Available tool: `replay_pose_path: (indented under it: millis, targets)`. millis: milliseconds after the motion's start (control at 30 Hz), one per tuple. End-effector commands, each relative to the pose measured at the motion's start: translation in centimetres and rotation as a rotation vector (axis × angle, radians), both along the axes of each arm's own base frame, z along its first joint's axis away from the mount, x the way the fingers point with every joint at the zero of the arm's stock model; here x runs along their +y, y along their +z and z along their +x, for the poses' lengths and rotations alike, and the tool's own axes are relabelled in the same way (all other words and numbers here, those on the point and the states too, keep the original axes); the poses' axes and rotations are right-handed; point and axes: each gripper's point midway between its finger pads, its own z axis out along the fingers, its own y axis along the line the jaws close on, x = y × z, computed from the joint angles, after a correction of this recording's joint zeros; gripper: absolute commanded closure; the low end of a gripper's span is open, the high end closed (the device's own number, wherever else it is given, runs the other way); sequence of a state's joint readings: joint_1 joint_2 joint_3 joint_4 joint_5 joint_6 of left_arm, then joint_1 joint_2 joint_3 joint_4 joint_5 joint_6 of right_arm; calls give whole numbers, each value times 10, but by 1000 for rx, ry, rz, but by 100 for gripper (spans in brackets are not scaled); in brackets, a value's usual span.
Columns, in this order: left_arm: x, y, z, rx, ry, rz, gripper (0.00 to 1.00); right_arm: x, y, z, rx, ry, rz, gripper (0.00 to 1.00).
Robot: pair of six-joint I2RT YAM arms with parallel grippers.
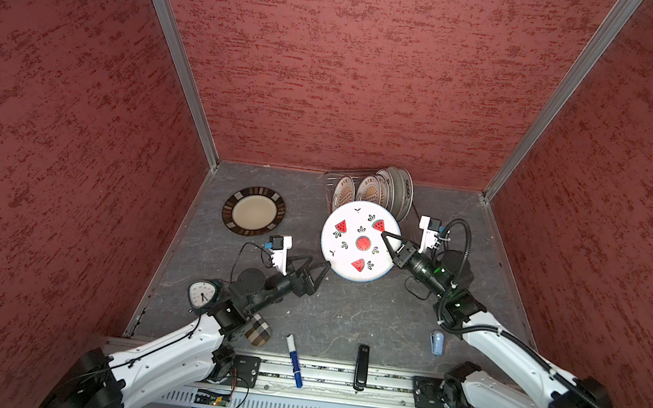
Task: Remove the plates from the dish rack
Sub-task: 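Grasp the watermelon plate's rim with the left gripper while the right gripper holds it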
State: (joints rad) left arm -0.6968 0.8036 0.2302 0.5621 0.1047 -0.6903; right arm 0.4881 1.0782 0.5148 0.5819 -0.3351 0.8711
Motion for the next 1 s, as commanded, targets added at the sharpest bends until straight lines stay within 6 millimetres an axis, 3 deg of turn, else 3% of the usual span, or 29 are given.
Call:
replay_pose_path:
  millis: [0, 233, 500, 967]
  targets:
    - [8, 12, 10, -11, 75, -50, 2, 3, 65, -16, -177, 70, 186, 100]
    - [3, 16, 14, 38, 51, -128, 18, 22, 51, -21, -156, 117, 177, 100]
    - [0, 16, 12, 66, 33, -166, 58, 37, 42, -26, -150, 133, 156, 100]
    - [-8, 18, 0, 97, -49, -213, 90, 45, 30, -17, -126, 130, 144, 100]
